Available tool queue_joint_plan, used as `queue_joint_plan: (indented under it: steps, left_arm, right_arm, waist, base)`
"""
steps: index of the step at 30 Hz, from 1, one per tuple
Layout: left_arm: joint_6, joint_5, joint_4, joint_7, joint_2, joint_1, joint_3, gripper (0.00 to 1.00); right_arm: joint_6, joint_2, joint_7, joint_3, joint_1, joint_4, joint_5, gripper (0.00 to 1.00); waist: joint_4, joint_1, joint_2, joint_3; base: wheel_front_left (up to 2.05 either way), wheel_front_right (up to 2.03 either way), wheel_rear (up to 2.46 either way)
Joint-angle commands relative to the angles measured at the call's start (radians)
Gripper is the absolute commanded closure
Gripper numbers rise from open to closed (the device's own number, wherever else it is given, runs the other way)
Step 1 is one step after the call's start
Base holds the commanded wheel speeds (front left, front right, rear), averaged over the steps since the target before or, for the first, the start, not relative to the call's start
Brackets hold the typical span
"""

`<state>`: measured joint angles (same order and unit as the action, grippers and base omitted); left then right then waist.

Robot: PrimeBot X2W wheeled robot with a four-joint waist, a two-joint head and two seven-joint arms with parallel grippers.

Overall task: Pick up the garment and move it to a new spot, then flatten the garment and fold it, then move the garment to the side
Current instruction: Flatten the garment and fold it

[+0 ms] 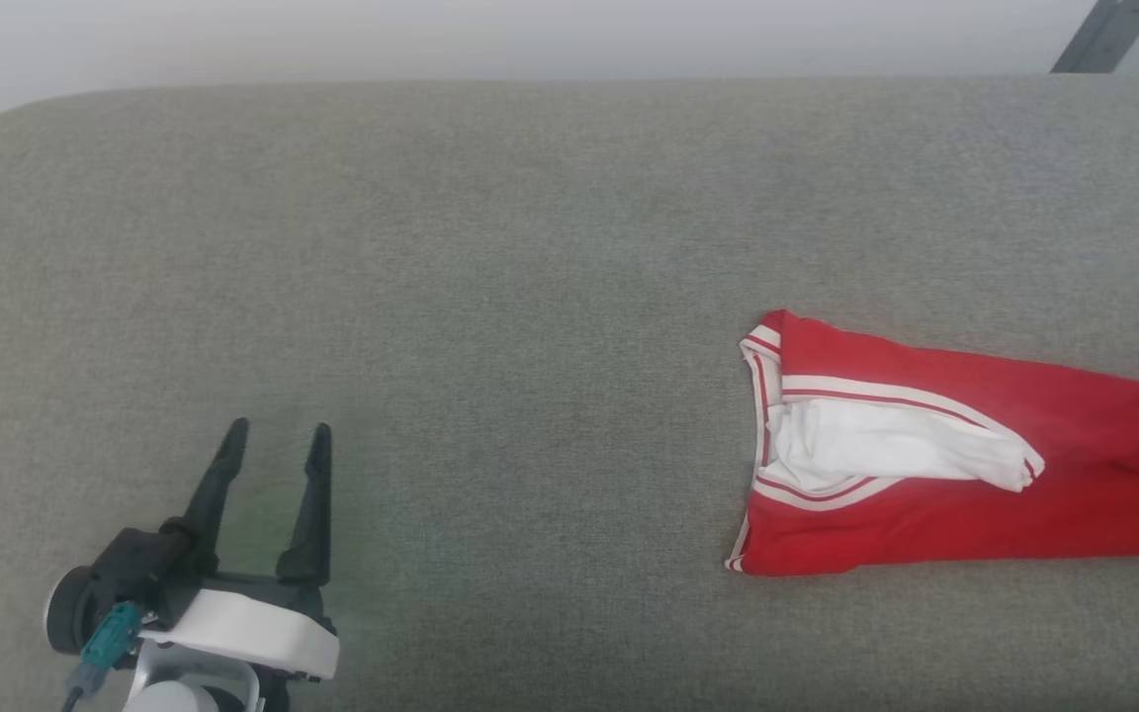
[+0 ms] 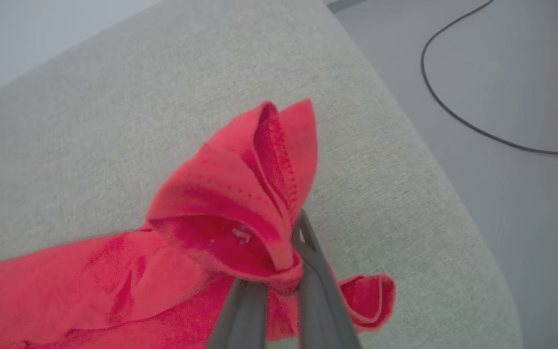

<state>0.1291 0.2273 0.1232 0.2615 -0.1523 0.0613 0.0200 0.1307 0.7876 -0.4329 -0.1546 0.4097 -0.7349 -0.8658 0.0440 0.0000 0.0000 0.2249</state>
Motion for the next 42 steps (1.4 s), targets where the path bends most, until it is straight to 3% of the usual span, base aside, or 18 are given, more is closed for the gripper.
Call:
queue_joint_plan:
  steps: [1,11,19,29,36,39,40,42]
  left_arm:
    - [0.002,-0.001,-0.004,0.005,-0.003,-0.006,-0.006,0.0]
    - [0.002,0.032,-0.033,0.005,0.009,-0.02,-0.028,0.0]
    - [0.002,0.059,-0.062,0.005,0.023,-0.014,-0.065,0.0]
    - [0.002,0.077,-0.064,0.005,0.024,0.011,-0.113,0.0]
    - [0.002,0.092,-0.048,0.005,0.027,0.023,-0.122,0.0]
    - [0.002,0.112,-0.04,0.005,0.014,0.026,-0.124,0.0]
    - [0.002,0.118,-0.038,0.005,0.013,0.026,-0.121,0.0]
    - [0.002,0.114,-0.032,0.005,0.009,0.025,-0.116,0.0]
  right_arm:
    - [0.0,-0.013,-0.013,0.013,-0.017,0.024,0.01,1.0]
    - [0.0,-0.107,-0.157,0.207,-0.079,0.413,0.03,1.0]
    - [0.0,-0.214,-0.286,0.357,-0.069,0.685,0.058,1.0]
    - [0.0,-0.302,-0.339,0.484,-0.029,0.668,0.093,1.0]
    - [0.0,-0.305,-0.288,0.524,-0.003,0.603,0.114,1.0]
    - [0.0,-0.305,-0.263,0.534,0.008,0.583,0.105,0.54]
    - [0.0,-0.302,-0.25,0.535,0.012,0.58,0.102,0.05]
    - [0.0,-0.301,-0.234,0.543,0.015,0.572,0.092,0.0]
  waist:
    - [-0.005,0.0,0.0,-0.003]
    - [-0.005,0.0,0.0,-0.034]
    - [0.05,0.0,0.0,-0.037]
    - [0.113,0.0,0.0,-0.038]
    - [0.12,0.0,0.0,-0.031]
    - [0.11,0.0,0.0,-0.031]
    - [0.106,0.0,0.0,-0.031]
    - [0.096,0.0,0.0,-0.035]
  base:
    - [0.0,0.0,0.0]
    - [0.0,0.0,0.0]
    - [0.0,0.0,0.0]
    - [0.0,0.0,0.0]
    - [0.0,0.0,0.0]
    - [0.0,0.0,0.0]
    - [0.0,0.0,0.0]
    - [0.0,0.0,0.0]
